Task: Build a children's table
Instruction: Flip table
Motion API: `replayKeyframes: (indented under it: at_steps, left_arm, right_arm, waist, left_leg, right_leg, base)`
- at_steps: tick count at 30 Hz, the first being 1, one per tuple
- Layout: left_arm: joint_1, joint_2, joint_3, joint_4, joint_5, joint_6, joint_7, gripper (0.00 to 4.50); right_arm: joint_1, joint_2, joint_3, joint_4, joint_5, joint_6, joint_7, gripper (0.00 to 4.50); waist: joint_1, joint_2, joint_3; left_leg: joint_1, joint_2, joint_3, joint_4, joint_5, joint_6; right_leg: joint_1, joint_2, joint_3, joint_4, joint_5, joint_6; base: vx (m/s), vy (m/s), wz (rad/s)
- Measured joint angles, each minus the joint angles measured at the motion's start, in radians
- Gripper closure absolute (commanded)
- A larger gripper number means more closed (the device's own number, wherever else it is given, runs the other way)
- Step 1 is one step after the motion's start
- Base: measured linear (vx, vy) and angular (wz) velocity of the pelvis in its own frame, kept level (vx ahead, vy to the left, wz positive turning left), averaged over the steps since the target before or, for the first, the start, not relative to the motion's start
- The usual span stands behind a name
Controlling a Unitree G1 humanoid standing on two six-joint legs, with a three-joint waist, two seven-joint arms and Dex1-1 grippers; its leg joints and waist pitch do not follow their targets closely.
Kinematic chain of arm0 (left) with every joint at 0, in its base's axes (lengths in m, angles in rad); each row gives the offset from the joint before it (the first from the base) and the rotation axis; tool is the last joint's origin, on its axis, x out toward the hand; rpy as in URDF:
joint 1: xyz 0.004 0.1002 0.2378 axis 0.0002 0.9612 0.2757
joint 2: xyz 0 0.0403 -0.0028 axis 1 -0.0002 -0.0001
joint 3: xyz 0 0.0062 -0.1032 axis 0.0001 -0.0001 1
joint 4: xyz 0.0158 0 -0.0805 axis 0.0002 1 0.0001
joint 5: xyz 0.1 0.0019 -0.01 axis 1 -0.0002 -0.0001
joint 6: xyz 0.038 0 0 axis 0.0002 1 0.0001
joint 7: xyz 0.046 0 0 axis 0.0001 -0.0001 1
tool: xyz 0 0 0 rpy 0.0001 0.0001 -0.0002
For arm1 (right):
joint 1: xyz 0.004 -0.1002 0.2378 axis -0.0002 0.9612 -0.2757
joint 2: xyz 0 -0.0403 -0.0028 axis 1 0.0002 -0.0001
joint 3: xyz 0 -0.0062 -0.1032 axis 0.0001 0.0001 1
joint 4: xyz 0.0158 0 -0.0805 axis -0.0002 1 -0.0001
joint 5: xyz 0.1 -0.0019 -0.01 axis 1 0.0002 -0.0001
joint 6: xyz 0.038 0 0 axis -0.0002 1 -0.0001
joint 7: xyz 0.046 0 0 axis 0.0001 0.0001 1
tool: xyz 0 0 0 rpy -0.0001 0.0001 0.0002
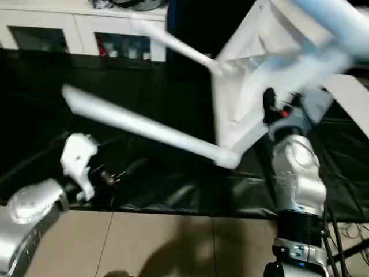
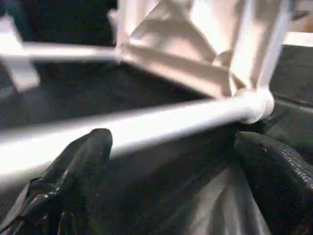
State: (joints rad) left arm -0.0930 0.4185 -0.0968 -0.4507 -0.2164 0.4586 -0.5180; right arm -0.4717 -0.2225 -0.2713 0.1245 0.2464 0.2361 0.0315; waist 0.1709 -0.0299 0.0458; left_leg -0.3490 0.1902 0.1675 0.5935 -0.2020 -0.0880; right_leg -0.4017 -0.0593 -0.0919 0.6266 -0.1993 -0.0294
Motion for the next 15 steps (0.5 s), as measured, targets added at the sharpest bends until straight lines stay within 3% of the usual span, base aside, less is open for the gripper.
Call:
replayKeyframes:
  at_steps: [9,15]
  left_arm:
    - [-0.086,0.042,-0.020,-0.005,0.053,0.009,0.001,0.00]
    - [-0.151,0.060,-0.056,0.018,0.147,-0.005,0.031,0.00]
  right_arm:
    - [-0.037,-0.025,0.138,-0.050,-0.148,0.101,-0.057,2.50]
    - [-0.077,-0.011,0.165,-0.010,-0.174,0.109,-0.088,2.50]
  waist:
    - [-0.005,-0.003,0.000]
    - [-0.007,-0.008,0.001]
  left_leg:
    - [0.000,0.000,-0.001,0.001,0.000,0.000]
    - [-0.001,0.000,0.000,0.001,0.001,-0.001]
  right_leg:
    - [0.001,0.000,0.000,0.001,0.000,0.000]
    - [0.000,0.000,0.000,0.002,0.000,0.000]
  base:
    - [0.000,0.000,0.00]
    - [0.000,0.000,0.00]
